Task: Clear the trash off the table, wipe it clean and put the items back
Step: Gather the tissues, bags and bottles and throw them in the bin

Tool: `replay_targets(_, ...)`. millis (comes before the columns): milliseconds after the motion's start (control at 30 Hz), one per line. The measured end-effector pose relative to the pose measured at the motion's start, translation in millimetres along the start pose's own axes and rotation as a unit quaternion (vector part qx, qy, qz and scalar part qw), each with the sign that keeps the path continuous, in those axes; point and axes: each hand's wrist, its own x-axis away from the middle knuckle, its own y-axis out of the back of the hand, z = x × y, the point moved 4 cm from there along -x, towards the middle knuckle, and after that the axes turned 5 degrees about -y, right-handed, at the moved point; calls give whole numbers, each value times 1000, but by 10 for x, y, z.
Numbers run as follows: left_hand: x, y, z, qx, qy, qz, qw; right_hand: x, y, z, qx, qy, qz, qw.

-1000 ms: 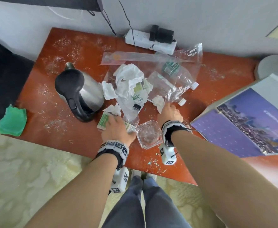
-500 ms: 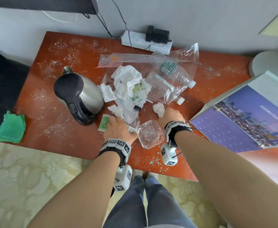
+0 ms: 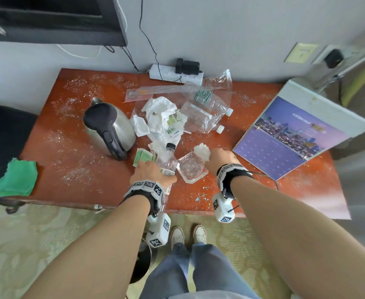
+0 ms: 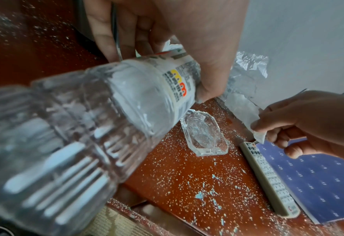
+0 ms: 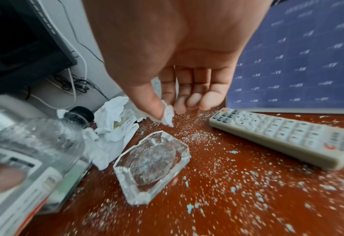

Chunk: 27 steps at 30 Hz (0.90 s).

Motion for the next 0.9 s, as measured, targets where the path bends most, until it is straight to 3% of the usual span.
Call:
replay_targets(367, 949, -84, 432, 93, -23, -64, 993, 946, -254, 26, -5, 81, -35, 996)
replay_targets(500, 1378, -510, 793, 115, 11, -60, 992, 1448, -755, 10, -15, 106, -8, 994)
replay_targets(733, 2248, -1245, 1784, 158, 96, -23, 982, 2324, -1813, 162, 19, 135, 103, 985)
replay_targets(900, 2329, -1691, 2488, 251, 145, 55, 955, 2544, -2379, 483, 59, 149, 129, 979)
